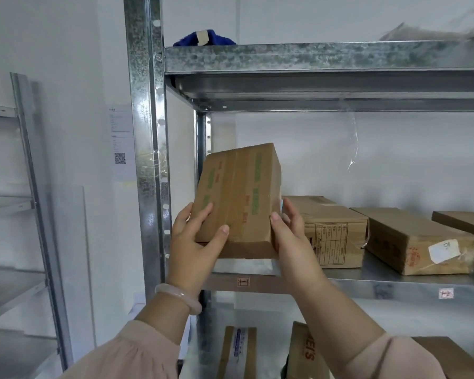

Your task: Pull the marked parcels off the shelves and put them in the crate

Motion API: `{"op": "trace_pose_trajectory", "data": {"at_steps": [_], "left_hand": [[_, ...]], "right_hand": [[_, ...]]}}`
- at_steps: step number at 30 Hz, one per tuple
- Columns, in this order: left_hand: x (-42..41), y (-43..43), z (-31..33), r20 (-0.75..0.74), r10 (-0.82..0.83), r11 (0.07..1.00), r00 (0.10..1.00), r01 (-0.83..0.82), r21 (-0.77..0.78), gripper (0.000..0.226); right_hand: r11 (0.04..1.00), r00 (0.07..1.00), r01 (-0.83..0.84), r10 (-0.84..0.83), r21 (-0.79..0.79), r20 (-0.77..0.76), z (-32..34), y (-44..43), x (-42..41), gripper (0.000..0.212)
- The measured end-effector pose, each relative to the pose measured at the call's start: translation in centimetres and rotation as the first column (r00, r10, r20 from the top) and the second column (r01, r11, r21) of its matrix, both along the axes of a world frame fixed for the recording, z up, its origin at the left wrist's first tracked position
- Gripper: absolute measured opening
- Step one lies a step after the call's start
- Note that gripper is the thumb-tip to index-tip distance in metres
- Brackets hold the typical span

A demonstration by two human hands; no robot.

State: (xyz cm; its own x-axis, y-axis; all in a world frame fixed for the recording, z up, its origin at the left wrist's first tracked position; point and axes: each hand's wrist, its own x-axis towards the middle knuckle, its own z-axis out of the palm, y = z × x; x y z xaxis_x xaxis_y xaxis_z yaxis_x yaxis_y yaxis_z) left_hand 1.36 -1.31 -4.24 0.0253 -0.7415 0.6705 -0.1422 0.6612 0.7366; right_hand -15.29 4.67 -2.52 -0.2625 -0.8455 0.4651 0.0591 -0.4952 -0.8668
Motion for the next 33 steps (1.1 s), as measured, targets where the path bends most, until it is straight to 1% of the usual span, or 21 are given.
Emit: {"op": "trace_pose_trajectory", "data": {"at_steps": [1,3,6,8,10,12,13,15,16,18,19,20,21,22,24,25,26,27,29,30,33], "left_hand": [[0.1,0.2,0.0,-0.009,-0.022,1.0,1.0,0.022,-0.004,0.049],[0.4,0.5,0.1,-0.027,-0.05,0.999,0.998,0.049,-0.024,0.047],[0.6,0.6,0.1,-0.064,-0.076,0.996,0.995,0.073,-0.047,0.046],[0.6,0.8,-0.1,-0.067,-0.088,0.994,0.994,0.083,-0.064,0.046],[0.5,0.9,-0.3,-0.051,-0.094,0.993,0.994,0.09,-0.07,0.046],[0.3,1.0,-0.3,-0.015,-0.108,0.993,0.994,0.107,-0.059,0.046],[0.1,1.0,-0.3,0.027,-0.104,0.993,0.994,0.105,-0.046,0.045],[-0.3,1.1,-0.1,0.15,-0.036,0.999,0.988,0.039,-0.017,0.043],[-0.6,1.4,0.1,0.204,-0.021,1.0,0.979,0.022,-0.004,0.053],[-1.3,2.0,0.9,0.214,-0.068,0.997,0.974,0.062,0.034,0.084],[-1.6,2.4,1.5,0.185,-0.123,0.992,0.975,0.115,0.054,0.092],[-1.8,2.9,2.1,0.137,-0.187,0.982,0.973,0.179,0.068,0.094],[-1.9,3.3,2.5,0.08,-0.253,0.966,0.964,0.247,0.076,0.09],[-1.9,3.6,2.9,0.02,-0.304,0.95,0.952,0.302,0.077,0.079],[-1.7,4.0,3.2,-0.093,-0.34,0.937,0.936,0.346,0.051,0.048],[-1.6,4.0,3.2,-0.15,-0.349,0.933,0.925,0.358,0.031,0.039],[-1.4,4.2,3.1,-0.202,-0.36,0.928,0.911,0.371,0.02,0.036],[-1.3,4.2,2.9,-0.25,-0.367,0.923,0.896,0.384,0.023,0.038],[-1.2,4.1,2.2,-0.334,-0.383,0.908,0.861,0.418,0.035,0.044],[-1.2,4.1,1.9,-0.369,-0.389,0.9,0.844,0.434,0.046,0.045],[-1.0,4.3,0.8,-0.466,-0.418,0.849,0.78,0.518,0.106,0.048]], "right_hand": [[1.0,1.0,-0.013,0.013,0.0,-0.018,0.1,0.3,-0.1,0.057],[1.0,0.998,-0.026,0.026,0.009,-0.051,0.4,0.9,-0.2,0.079],[0.999,0.997,0.006,-0.003,0.034,-0.079,1.0,1.5,-0.6,0.11],[0.999,0.997,0.005,-0.001,0.054,-0.075,1.3,1.7,-0.8,0.123],[0.998,0.999,-0.005,0.008,0.06,-0.049,1.3,1.8,-0.9,0.131],[1.0,0.999,0.003,-0.002,0.019,-0.033,1.1,1.9,-0.7,0.125],[1.0,0.999,0.021,-0.022,-0.02,-0.039,0.8,1.8,-0.7,0.116],[0.992,0.993,0.084,-0.091,-0.091,-0.074,0.3,1.8,-0.4,0.101],[0.986,0.987,0.114,-0.126,-0.119,-0.098,0.2,1.9,-0.2,0.097],[0.972,0.972,0.158,-0.184,-0.174,-0.148,0.0,2.0,0.1,0.087],[0.965,0.963,0.171,-0.206,-0.198,-0.173,0.1,2.1,0.4,0.082],[0.96,0.955,0.181,-0.223,-0.215,-0.195,0.1,2.2,0.6,0.079],[0.956,0.946,0.188,-0.238,-0.226,-0.218,0.0,2.4,0.8,0.078],[0.951,0.936,0.193,-0.252,-0.24,-0.245,-0.1,2.6,0.9,0.075],[0.939,0.915,0.186,-0.273,-0.288,-0.299,-0.5,3.0,0.9,0.06],[0.934,0.902,0.181,-0.282,-0.309,-0.326,-0.6,3.2,0.8,0.055],[0.924,0.882,0.178,-0.302,-0.337,-0.361,-0.7,3.5,0.7,0.05],[0.907,0.849,0.181,-0.339,-0.379,-0.406,-0.6,3.7,0.5,0.047],[0.864,0.754,0.185,-0.43,-0.468,-0.497,-0.3,3.7,0.2,0.043],[0.854,0.725,0.196,-0.457,-0.482,-0.516,-0.2,3.6,0.1,0.042],[0.848,0.735,0.301,-0.498,-0.435,-0.461,0.0,3.3,-0.4,0.042]]}}
